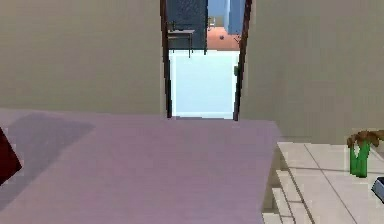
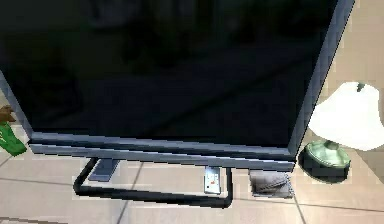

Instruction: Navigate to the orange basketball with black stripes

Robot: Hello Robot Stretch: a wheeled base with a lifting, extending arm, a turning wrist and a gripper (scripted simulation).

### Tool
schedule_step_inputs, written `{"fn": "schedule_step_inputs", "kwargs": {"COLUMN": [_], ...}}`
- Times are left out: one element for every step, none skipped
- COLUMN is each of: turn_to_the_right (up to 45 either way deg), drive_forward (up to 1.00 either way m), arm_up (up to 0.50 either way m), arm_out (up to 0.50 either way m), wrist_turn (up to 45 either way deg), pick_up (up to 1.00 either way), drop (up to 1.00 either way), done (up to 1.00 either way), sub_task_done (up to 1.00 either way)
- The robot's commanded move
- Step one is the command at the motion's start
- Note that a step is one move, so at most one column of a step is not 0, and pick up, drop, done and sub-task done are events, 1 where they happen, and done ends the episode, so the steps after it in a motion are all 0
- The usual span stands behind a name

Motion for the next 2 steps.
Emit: {"fn": "schedule_step_inputs", "kwargs": {"turn_to_the_right": [3.0,0.0], "drive_forward": [0.0,1.0], "arm_up": [0.0,0.0], "arm_out": [0.0,0.0], "wrist_turn": [0.0,0.0], "pick_up": [0.0,0.0], "drop": [0.0,0.0], "done": [0.0,0.0], "sub_task_done": [0.0,0.0]}}
